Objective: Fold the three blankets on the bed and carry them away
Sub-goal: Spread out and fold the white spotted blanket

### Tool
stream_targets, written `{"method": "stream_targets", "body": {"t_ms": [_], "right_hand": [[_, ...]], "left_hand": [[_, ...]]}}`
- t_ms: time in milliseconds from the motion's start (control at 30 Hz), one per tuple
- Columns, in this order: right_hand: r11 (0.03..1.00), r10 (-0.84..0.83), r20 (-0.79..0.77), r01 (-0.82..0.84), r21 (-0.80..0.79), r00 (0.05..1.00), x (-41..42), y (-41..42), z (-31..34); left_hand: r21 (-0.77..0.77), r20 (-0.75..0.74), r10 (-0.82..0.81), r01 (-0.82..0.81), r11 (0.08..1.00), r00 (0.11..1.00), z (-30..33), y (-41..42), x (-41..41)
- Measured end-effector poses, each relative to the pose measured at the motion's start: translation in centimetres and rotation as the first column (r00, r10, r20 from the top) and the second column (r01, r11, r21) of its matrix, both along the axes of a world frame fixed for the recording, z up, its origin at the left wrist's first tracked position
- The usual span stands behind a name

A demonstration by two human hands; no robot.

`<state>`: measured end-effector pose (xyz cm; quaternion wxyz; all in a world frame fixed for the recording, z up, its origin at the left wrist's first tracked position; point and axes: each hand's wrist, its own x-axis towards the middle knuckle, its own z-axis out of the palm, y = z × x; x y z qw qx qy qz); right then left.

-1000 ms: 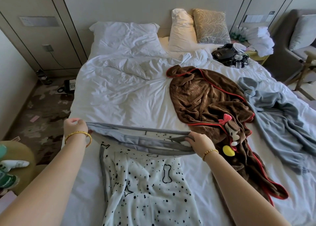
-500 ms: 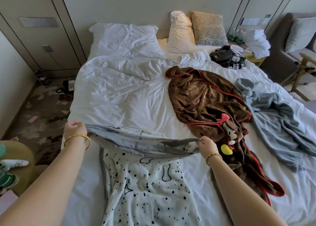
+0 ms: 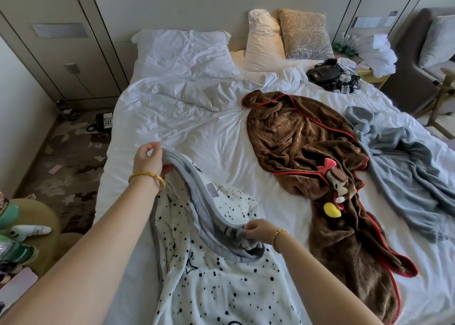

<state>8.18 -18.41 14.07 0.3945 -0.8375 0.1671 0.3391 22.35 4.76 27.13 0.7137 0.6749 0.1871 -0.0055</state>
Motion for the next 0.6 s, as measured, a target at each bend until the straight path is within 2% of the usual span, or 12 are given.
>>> {"method": "stream_targets", "body": {"t_ms": [100, 200, 267, 333, 367, 400, 467, 600], "right_hand": [[0.998, 0.040, -0.031, -0.038, 0.057, 0.999, 0.2, 2.4, -0.3], [0.998, -0.030, 0.031, 0.028, 0.063, 0.999, 1.2, 4.0, -0.7], [0.975, -0.223, 0.180, 0.220, 0.034, 0.958, 1.8, 4.4, -0.8], [0.889, -0.446, 0.340, 0.453, 0.061, 0.828, 2.1, 4.0, -0.7], [0.851, -0.505, 0.389, 0.520, 0.076, 0.770, 2.3, 3.4, -0.6], [0.836, -0.515, 0.410, 0.546, 0.048, 0.752, 2.6, 2.7, -0.6], [0.824, -0.479, 0.404, 0.558, -0.101, 0.780, 3.0, 1.4, -0.7], [0.658, -0.558, 0.366, 0.666, -0.351, 0.745, 2.9, -0.4, -0.5]], "left_hand": [[-0.055, 0.037, -0.018, 0.020, 0.998, 0.999, 1.1, -0.4, 0.1], [-0.132, 0.049, 0.005, 0.002, 0.991, 0.999, 2.3, 0.1, 0.5], [-0.158, 0.047, 0.035, -0.027, 0.987, 0.998, 2.6, 0.8, 0.6], [-0.153, 0.047, 0.063, -0.055, 0.987, 0.997, 2.4, 1.8, 0.5], [-0.149, 0.042, 0.073, -0.066, 0.987, 0.996, 2.2, 2.2, 0.4], [-0.149, 0.035, 0.084, -0.077, 0.986, 0.996, 1.9, 2.6, 0.3], [-0.150, 0.020, 0.110, -0.106, 0.983, 0.994, 1.4, 3.5, 0.2], [-0.147, 0.004, 0.160, -0.158, 0.976, 0.987, 0.7, 5.2, 0.2]]}}
